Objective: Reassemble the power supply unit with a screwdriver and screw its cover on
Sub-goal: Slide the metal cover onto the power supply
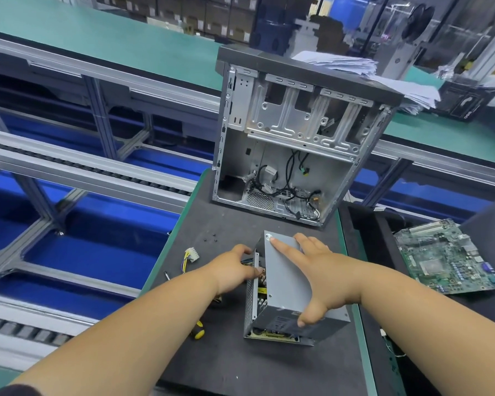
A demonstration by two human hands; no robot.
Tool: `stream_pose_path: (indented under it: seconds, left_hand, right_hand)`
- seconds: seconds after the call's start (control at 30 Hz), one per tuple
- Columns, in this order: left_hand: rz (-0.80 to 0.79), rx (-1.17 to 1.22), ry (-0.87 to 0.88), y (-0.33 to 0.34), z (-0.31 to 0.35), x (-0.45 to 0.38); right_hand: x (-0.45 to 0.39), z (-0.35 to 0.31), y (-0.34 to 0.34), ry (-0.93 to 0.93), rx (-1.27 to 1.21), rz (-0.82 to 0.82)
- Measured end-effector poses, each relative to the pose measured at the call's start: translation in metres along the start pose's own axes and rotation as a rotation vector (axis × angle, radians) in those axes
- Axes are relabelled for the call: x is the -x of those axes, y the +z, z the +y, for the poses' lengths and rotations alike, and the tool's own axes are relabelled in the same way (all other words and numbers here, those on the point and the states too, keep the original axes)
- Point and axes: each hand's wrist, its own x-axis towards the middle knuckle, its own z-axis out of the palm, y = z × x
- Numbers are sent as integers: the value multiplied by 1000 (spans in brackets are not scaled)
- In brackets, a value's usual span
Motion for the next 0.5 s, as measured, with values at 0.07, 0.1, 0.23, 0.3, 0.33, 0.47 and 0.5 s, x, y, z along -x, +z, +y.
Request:
stream_pose_path:
  seconds: [0.07,0.1,0.23,0.3,0.33,0.47,0.5]
  left_hand:
    - [5,-30,4,0,1,-1]
    - [8,-47,6,-1,2,-1]
    - [17,-69,8,0,2,-2]
    - [19,-86,19,0,2,-2]
    - [21,-95,25,1,2,-3]
    - [57,-118,28,2,1,-2]
    - [68,-124,19,3,1,-1]
  right_hand:
    - [-1,-1,-2,4,29,-4]
    - [-1,-2,-3,7,38,-4]
    - [-1,-4,-5,7,62,-14]
    - [-1,-4,-5,8,56,-17]
    - [-1,-4,-5,8,56,-18]
    - [-3,-4,-4,11,87,-20]
    - [-4,-4,-4,14,95,-18]
